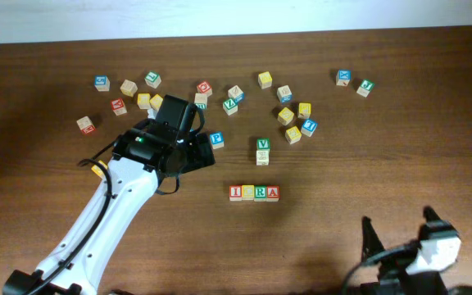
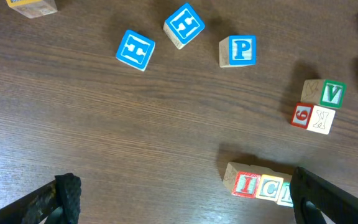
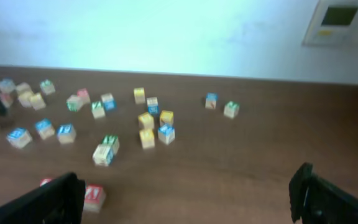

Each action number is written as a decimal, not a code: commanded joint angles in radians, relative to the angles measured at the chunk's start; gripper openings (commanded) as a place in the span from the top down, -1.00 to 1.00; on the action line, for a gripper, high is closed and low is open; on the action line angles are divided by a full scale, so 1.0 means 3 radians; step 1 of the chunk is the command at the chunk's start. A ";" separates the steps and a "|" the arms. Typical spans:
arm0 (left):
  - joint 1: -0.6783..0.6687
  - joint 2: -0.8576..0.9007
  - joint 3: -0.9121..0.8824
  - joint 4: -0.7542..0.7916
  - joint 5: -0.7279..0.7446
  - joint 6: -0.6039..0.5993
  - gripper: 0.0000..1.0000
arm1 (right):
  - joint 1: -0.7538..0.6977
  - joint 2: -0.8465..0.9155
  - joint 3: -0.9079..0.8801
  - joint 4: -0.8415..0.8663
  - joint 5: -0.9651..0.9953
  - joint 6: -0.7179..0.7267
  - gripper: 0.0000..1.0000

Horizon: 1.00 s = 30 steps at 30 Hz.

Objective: Spell out ICRA

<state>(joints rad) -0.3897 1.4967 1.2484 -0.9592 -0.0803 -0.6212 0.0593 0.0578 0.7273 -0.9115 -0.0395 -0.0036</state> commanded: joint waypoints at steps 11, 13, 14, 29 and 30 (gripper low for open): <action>0.0015 -0.0047 0.0031 -0.0003 -0.0048 0.0027 -0.98 | -0.0075 -0.0179 -0.1483 0.1450 -0.0333 -0.0064 -0.97; 0.0015 -0.0047 0.0031 -0.0003 -0.0048 0.0027 -0.98 | -0.0074 -0.0179 -0.1696 0.1831 -0.0348 -0.0064 -0.97; 0.0015 -0.0047 0.0031 -0.0003 -0.0048 0.0027 -0.98 | -0.0071 -0.0179 -0.1780 0.1979 -0.0361 -0.0064 -0.97; 0.0015 -0.0047 0.0031 -0.0003 -0.0048 0.0028 -0.98 | -0.0069 -0.0179 -0.2406 0.2817 -0.0383 -0.0060 -0.97; 0.0015 -0.0047 0.0031 -0.0003 -0.0048 0.0027 -0.98 | -0.0069 -0.0179 -0.2406 0.2819 -0.0384 -0.0060 -0.97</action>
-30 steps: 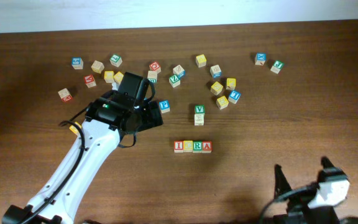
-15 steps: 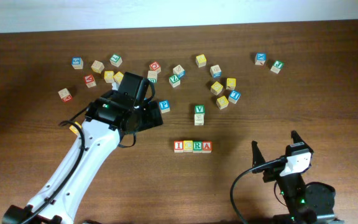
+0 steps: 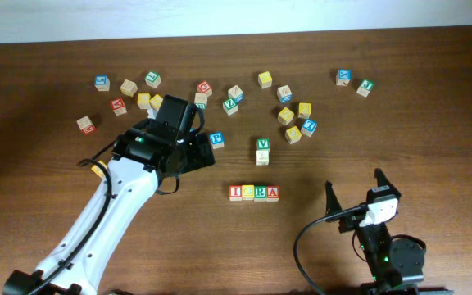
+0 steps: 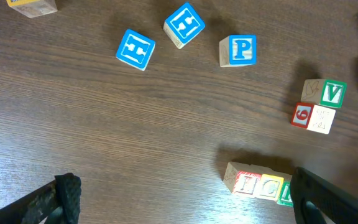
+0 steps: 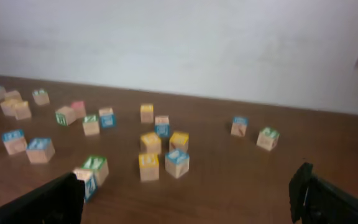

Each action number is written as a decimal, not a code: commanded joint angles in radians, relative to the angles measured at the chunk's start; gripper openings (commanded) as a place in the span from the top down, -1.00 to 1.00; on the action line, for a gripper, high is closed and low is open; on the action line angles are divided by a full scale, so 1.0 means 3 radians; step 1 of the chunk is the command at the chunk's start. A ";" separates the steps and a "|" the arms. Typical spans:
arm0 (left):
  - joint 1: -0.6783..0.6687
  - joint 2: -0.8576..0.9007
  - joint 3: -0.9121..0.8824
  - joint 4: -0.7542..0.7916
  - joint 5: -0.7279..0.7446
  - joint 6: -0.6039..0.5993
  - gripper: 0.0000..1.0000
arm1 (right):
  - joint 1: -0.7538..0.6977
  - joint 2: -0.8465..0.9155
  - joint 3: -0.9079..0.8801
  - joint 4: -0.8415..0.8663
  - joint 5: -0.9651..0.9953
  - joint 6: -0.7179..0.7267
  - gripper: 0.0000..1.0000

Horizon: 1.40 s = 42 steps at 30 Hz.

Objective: Spell out ICRA

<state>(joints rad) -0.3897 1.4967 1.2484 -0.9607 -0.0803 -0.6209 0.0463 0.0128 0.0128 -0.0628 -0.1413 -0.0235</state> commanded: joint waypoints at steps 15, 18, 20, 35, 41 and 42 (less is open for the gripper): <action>0.0015 -0.0047 0.0031 0.0003 -0.0048 0.0025 -0.98 | -0.0134 -0.0029 -0.0024 -0.0019 -0.0017 0.0015 -0.97; 0.0015 -0.0047 0.0031 0.0003 -0.0048 0.0027 -0.98 | -0.0134 -0.0029 -0.0024 -0.0020 -0.0018 0.0017 -0.96; 0.0015 -0.0047 0.0031 0.0003 -0.0048 0.0025 -0.98 | -0.0107 -0.0029 -0.0024 -0.0019 -0.0015 0.0017 -0.97; 0.0015 -0.0047 0.0031 0.0003 -0.0048 0.0027 -0.98 | -0.0084 -0.0029 -0.0024 -0.0042 0.0172 0.0014 -0.97; 0.0015 -0.0047 0.0031 0.0003 -0.0048 0.0025 -0.98 | -0.0084 -0.0029 -0.0024 -0.0052 0.0238 0.0015 -0.97; 0.0015 -0.0047 0.0031 0.0003 -0.0048 0.0025 -0.98 | -0.0084 -0.0029 -0.0024 -0.0052 0.0239 0.0015 -0.97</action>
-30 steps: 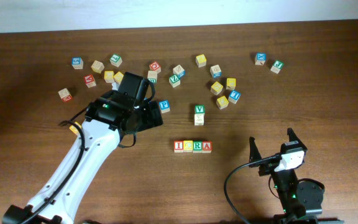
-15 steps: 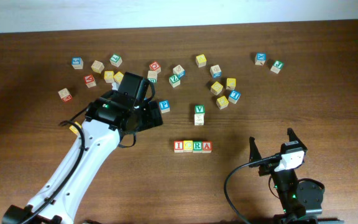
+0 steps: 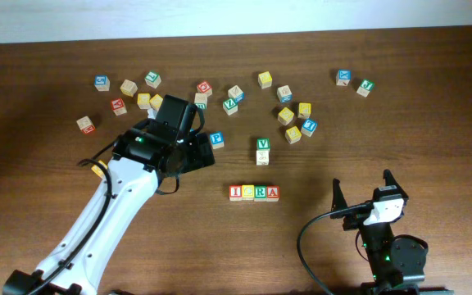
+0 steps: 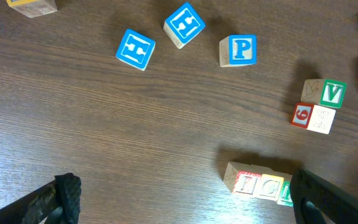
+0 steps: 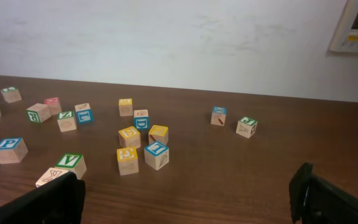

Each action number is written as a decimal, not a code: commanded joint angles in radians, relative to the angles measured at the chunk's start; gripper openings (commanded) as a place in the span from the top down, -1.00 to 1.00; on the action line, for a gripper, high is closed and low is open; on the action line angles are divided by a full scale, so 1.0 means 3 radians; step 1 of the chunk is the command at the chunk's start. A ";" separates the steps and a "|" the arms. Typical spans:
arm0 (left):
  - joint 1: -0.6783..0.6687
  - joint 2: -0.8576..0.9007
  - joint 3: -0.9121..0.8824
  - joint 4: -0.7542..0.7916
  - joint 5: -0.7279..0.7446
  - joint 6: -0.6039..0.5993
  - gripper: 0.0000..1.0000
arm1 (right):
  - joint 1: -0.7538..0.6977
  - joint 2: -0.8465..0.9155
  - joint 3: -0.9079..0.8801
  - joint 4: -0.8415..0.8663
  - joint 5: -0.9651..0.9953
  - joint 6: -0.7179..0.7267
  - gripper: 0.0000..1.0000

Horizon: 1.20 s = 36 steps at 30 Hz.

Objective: Spell out ICRA

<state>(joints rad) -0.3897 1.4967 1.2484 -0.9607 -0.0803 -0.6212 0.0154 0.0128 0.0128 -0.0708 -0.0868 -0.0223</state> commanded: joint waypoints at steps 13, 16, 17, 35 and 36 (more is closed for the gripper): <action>0.0015 -0.0047 0.0031 0.0003 -0.0048 0.0027 -0.98 | 0.0019 -0.0029 -0.0024 -0.0027 0.0066 0.0088 -0.97; 0.0015 -0.0047 0.0031 0.0003 -0.0048 0.0027 -0.98 | 0.0019 -0.0029 -0.0024 -0.0011 0.0065 0.0089 -0.97; 0.0015 -0.0047 0.0031 0.0003 -0.0048 0.0027 -0.98 | 0.0019 -0.0029 -0.0024 -0.0011 0.0065 0.0088 -0.97; 0.0015 -0.0047 0.0031 0.0003 -0.0048 0.0028 -0.98 | 0.0008 -0.0028 -0.0024 -0.0011 0.0065 0.0089 -0.97; 0.0015 -0.0047 0.0031 -0.0005 -0.0050 0.0028 -0.98 | 0.0008 -0.0028 -0.0024 -0.0011 0.0065 0.0089 -0.97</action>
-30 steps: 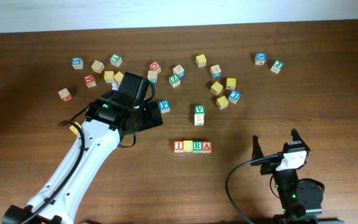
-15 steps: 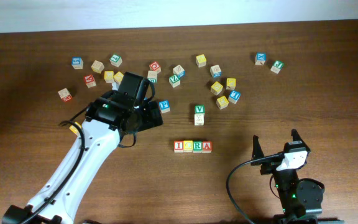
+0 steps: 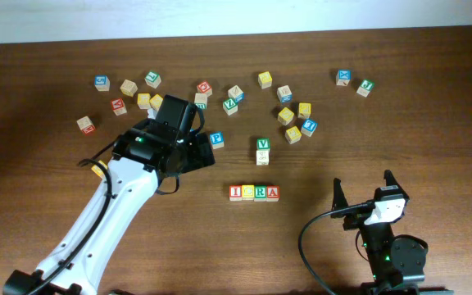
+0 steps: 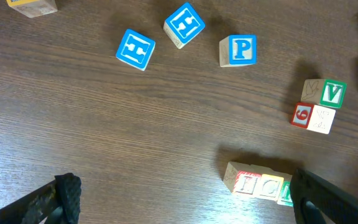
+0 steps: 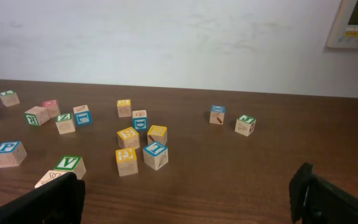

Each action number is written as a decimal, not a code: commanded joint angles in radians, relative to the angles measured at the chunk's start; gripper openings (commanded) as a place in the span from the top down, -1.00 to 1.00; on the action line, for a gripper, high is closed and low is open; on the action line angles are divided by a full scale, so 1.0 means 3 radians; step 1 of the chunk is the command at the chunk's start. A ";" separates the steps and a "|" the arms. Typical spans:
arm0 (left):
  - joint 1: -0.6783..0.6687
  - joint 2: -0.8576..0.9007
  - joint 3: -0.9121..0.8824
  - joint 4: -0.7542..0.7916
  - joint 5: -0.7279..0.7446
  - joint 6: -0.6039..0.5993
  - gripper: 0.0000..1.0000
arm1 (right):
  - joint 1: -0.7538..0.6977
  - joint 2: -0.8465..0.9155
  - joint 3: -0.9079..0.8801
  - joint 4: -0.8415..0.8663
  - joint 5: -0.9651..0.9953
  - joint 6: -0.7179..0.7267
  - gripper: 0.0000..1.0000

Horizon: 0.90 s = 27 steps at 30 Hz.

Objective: Spell out ICRA

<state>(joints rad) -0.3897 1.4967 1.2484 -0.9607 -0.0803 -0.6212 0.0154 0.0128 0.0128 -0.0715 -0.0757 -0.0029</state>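
Observation:
A row of letter blocks (image 3: pixel 254 192) lies at the table's middle, reading I, C, R, A from above; its I and C ends show in the left wrist view as the row (image 4: pixel 257 184). My left gripper (image 3: pixel 193 152) hangs open left of the row, nothing between its fingers (image 4: pixel 67 193). My right gripper (image 3: pixel 363 197) stands open near the front right, empty, its fingers (image 5: pixel 61 196) spread wide.
Loose letter blocks (image 3: pixel 293 115) are scattered across the back of the table. A green V block (image 3: pixel 262 145) stacked by a red 6 block sits just behind the row. A blue P block (image 3: pixel 216 139) lies beside the left gripper. The wall (image 5: pixel 166 37) rises behind the table.
The right wrist view has tilted slightly; the blocks sit a little higher in it. The left arm and every block are where they were.
The right arm lay low at the front right corner, its view blurred. Then it stood upright nearer the row, and it has stayed there, gripper open. The left gripper stayed open left of the row throughout. The row has not shifted.

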 commanded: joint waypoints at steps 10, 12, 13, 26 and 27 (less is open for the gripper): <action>0.0015 -0.0041 0.0031 -0.0024 -0.0045 0.0027 -0.98 | 0.0008 -0.0028 -0.0024 -0.0009 0.0028 0.0023 -0.97; 0.0013 -0.0050 0.0029 -0.0024 -0.0051 0.0028 -0.98 | 0.0008 -0.0028 -0.0024 -0.0009 0.0028 0.0023 -0.96; 0.0013 -0.0061 0.0029 -0.0024 -0.0050 0.0028 -0.98 | 0.0008 -0.0028 -0.0024 -0.0009 0.0028 0.0023 -0.97; 0.0090 -0.0819 -0.0346 0.0031 -0.0031 0.1008 -0.98 | 0.0008 -0.0028 -0.0024 -0.0009 0.0028 0.0024 -0.97; 0.0135 -0.0924 -0.0445 0.0031 0.0045 0.1101 -0.98 | 0.0008 -0.0028 -0.0024 -0.0009 0.0028 0.0024 -0.97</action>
<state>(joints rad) -0.3775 1.2896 1.1805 -0.9516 -0.0803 -0.3607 0.0154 0.0128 0.0128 -0.0711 -0.0757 -0.0025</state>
